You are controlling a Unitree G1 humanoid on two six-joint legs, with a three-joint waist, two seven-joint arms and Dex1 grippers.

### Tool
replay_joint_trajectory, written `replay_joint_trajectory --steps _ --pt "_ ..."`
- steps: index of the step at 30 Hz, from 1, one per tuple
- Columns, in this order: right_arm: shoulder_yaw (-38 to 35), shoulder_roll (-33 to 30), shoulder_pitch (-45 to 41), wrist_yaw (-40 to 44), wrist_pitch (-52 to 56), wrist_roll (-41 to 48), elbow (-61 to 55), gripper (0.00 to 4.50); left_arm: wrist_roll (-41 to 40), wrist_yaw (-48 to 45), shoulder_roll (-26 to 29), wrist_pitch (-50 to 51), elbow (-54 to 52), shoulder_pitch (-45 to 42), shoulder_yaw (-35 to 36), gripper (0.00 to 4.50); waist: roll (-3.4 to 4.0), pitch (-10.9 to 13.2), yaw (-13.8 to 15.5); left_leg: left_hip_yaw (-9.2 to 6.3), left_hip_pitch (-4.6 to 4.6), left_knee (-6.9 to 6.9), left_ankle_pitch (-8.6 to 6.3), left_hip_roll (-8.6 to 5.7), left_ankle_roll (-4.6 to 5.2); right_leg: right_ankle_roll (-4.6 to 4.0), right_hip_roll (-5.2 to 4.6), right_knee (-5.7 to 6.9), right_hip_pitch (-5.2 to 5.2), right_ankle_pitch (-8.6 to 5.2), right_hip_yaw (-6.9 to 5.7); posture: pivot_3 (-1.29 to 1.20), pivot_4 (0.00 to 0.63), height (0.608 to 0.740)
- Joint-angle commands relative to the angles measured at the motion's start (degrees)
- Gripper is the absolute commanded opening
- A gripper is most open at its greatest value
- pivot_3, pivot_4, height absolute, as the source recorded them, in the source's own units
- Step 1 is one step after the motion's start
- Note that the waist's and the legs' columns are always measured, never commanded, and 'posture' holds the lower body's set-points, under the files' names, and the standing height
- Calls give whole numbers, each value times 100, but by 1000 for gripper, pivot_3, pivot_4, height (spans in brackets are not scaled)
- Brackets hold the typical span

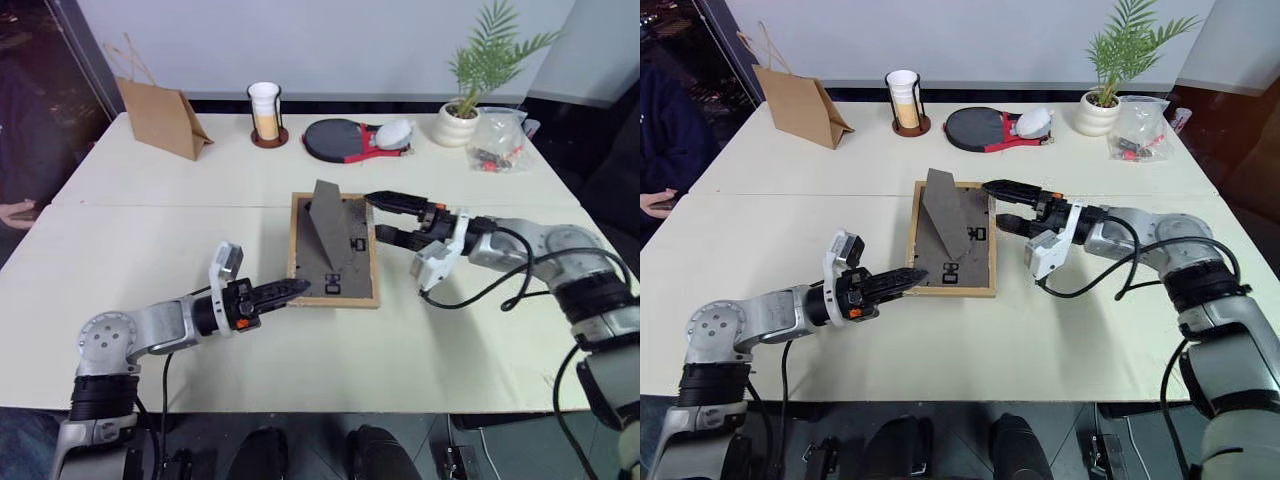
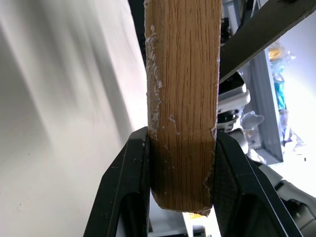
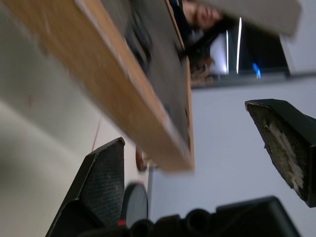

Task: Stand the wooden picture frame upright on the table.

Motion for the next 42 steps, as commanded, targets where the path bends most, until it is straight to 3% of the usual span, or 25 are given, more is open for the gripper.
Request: replay_joint_trajectory --steps 1,6,7,9,14,23,30,34,37,39,40,42 --pt "164 105 -383 -452 -142 -259 326 4417 -344 -3 87 -165 -221 31 -37 1017 0 0 0 0 0 0 0 0 0 0 0 0 0 0 0 0 150 740" --pt "493 166 -658 -932 -164 -628 597 4417 -511 80 173 -309 -382 175 -136 1017 0 0 10 0 -1 0 0 0 0 0 -3 0 1 0 0 0 150 740" --pt "545 173 -701 -1008 -157 -682 626 4199 -541 91 194 -341 -401 194 -153 1017 0 0 10 0 -1 1 0 0 0 0 -3 0 2 0 0 0 150 740" --pt "626 186 -765 -1154 -142 -770 671 3580 -593 114 226 -404 -426 216 -190 1017 0 0 7 0 0 2 0 -1 0 0 -3 0 3 0 0 0 150 740" --pt "838 247 -881 -1423 -107 -951 716 1084 -719 160 296 -541 -527 290 -305 1017 0 0 -7 0 0 1 0 0 0 0 -3 1 2 0 0 0 150 740" --pt "943 257 -929 -1537 -121 -866 769 1026 -705 60 464 -621 -654 366 -449 1017 0 0 2 0 2 5 1 -1 0 0 0 9 3 1 0 0 150 740" --pt "884 220 -978 -1427 -277 -652 873 1026 -373 -365 760 -555 -800 513 -431 4318 0 0 -10 0 4 5 1 0 0 0 2 16 2 0 1 0 150 740" --pt "744 248 -1073 -902 -648 32 1209 1026 499 -1341 1363 -461 -1103 721 -215 4415 0 0 -30 0 6 5 1 0 0 0 8 19 2 0 2 0 150 740" --pt "725 289 -1222 48 -1078 1078 1851 1026 1939 -2906 2439 -956 -1244 1013 -65 4415 -2 1 -60 -1 7 5 0 0 1 -2 14 22 1 -1 0 0 150 740" --pt "824 402 -1264 1248 -1261 2256 2357 1026 2772 -3906 3079 -1423 -1119 1266 -56 4415 -2 1 -134 -1 9 2 -2 0 6 -3 14 25 2 -1 0 0 150 740" --pt "909 464 -1143 2349 -1024 3311 2360 1026 3122 -4317 3321 -1674 -984 1360 -66 4415 0 2 -144 -2 9 1 -6 0 12 -3 14 24 4 -1 -2 0 150 740" --pt "673 566 -471 5981 1640 6456 1074 1026 3835 -4758 3505 -2258 -668 1248 -185 4415 0 3 -146 -2 22 0 -15 1 28 -3 8 20 25 -1 -6 0 150 740"
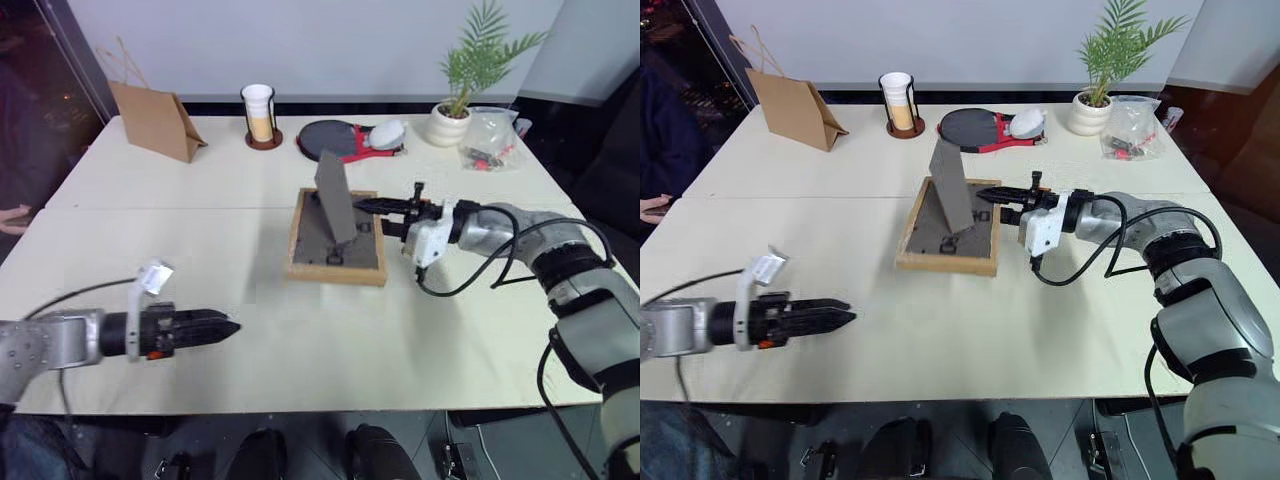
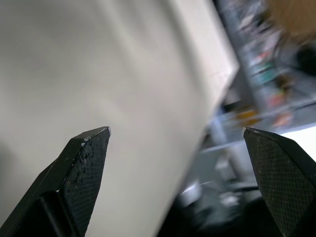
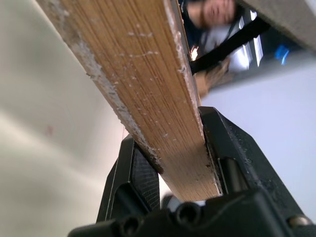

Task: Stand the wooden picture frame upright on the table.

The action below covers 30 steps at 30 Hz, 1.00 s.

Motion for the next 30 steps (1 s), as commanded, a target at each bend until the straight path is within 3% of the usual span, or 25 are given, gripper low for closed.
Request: replay_joint_trajectory --steps 1,3,5,8,23,30 --pt "-431 172 759 5115 3518 4729 -1743 1026 1136 -891 125 -924 345 -190 -86 4415 -18 -6 3 0 -2 3 -4 1 6 0 -12 2 -2 0 1 0 150 740" --pt "-783 70 887 6683 6210 6356 -2751 1026 1405 -957 -110 -1062 522 -540 -176 4415 -1 4 23 -23 13 5 -7 17 13 0 -11 2 26 1 -21 0 150 740" --pt "-1099 23 738 7571 8478 7341 -3181 1026 1555 -958 -334 -1066 604 -812 -225 4415 18 15 53 -29 10 6 -9 13 16 0 -22 9 24 1 -32 0 150 740" --pt "-1358 143 525 8252 9818 7584 -3013 1026 1731 -984 -543 -1011 601 -933 -235 4415 19 16 36 -29 0 6 -10 9 17 -1 -29 12 5 1 -33 0 150 740" --pt "-1721 1497 821 8812 8843 5793 -1308 1026 1824 -842 -986 -631 200 -940 -47 4415 13 12 17 -9 -26 10 -10 4 16 -7 -21 34 -39 -2 -22 0 150 740" --pt "-1802 1864 828 8898 8600 5428 -648 1026 1842 -711 -1118 -533 -58 -768 15 4415 13 12 2 -10 -24 10 -10 8 16 -7 -14 39 -42 -2 -20 0 150 740"
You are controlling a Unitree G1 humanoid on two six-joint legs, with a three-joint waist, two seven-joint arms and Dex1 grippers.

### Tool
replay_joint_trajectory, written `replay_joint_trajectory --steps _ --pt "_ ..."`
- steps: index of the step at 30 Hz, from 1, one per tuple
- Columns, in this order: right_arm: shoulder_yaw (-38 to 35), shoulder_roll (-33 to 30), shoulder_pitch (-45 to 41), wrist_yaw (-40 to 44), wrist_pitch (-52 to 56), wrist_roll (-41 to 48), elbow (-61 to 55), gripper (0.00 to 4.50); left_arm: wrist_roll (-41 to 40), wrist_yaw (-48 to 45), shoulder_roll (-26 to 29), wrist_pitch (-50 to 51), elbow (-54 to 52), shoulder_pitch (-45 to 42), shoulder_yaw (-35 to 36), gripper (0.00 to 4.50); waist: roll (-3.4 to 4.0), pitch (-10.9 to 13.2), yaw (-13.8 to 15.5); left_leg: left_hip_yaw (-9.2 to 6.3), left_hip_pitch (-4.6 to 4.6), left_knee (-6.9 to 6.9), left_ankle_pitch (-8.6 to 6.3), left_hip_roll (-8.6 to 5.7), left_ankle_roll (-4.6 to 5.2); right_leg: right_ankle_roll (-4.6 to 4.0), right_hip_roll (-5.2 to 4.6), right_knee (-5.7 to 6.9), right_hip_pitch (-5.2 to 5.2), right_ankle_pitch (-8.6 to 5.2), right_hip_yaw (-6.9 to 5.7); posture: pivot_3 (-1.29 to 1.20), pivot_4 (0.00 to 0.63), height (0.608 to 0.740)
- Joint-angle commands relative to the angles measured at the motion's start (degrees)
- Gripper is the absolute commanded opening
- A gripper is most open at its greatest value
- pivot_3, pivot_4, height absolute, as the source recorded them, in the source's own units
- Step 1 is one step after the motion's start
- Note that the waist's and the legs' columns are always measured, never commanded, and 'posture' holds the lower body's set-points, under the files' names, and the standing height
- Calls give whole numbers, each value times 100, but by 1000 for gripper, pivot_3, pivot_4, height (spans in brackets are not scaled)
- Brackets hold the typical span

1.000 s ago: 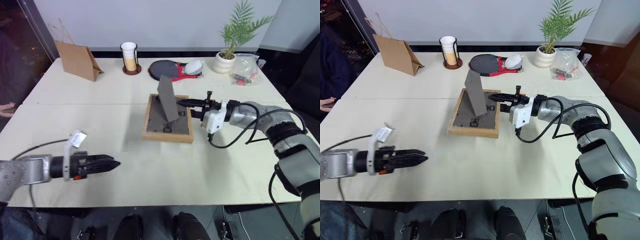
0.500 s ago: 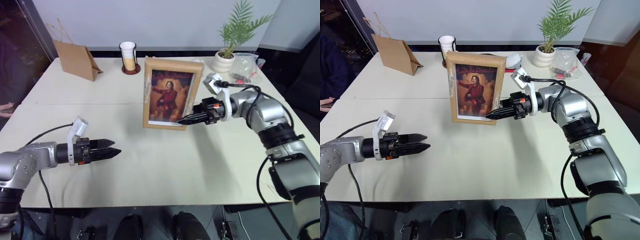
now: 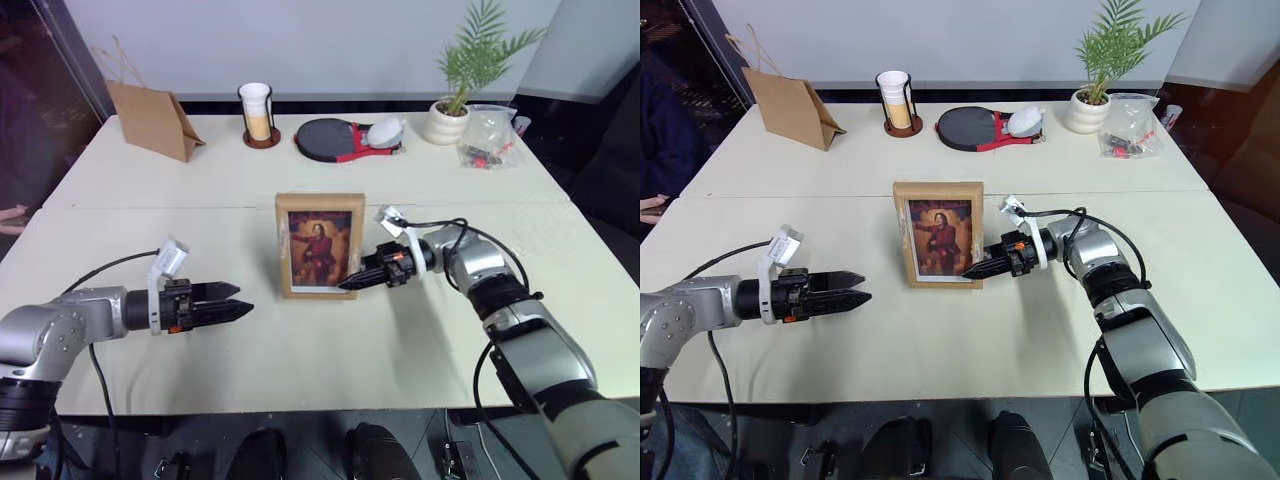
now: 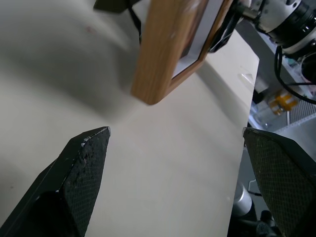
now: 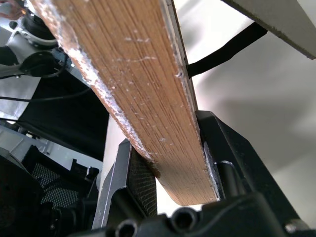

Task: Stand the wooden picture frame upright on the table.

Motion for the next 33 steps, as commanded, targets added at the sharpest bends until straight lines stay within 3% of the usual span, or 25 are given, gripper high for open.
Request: replay_joint_trajectory --steps 1,5,12,14,19,26,33 --pt "-224 130 -86 95 -185 -56 151 1026 -43 57 -19 65 -219 44 207 4415 0 0 2 0 0 0 0 0 0 0 0 1 0 0 0 0 150 740" --pt "-253 219 -147 95 -281 -182 467 1026 -73 127 -71 130 -279 50 270 4415 0 0 4 0 3 3 0 -1 -1 0 -1 1 4 0 1 0 150 740" --pt "-275 73 -108 95 -293 -258 571 4322 -99 207 -149 201 -369 69 310 4500 0 0 4 0 4 2 0 -1 -1 0 -2 1 5 0 1 0 150 740" --pt "-235 -81 1 95 -172 -145 279 4422 -109 213 -165 236 -393 79 337 4500 0 0 5 0 4 2 0 -2 -1 0 -3 1 5 0 2 0 150 740" --pt "-157 -1237 703 95 577 283 -1460 4422 -147 108 -132 254 -340 9 423 4500 0 0 96 -5 1 0 0 -5 0 0 -9 -3 6 0 -1 0 150 740" --pt "-1625 -2875 2022 -329 1929 1001 -4230 4422 248 -75 -62 -225 -324 -218 391 4500 6 3 179 -1 6 -1 -1 -4 1 -2 -6 -5 7 -1 2 0 150 740" --pt "-2871 -3238 3013 -1483 2872 1657 -6209 4422 467 -245 -23 -478 -363 -231 372 4500 4 2 154 0 13 -1 -1 2 1 -2 6 -5 14 -1 9 0 150 740"
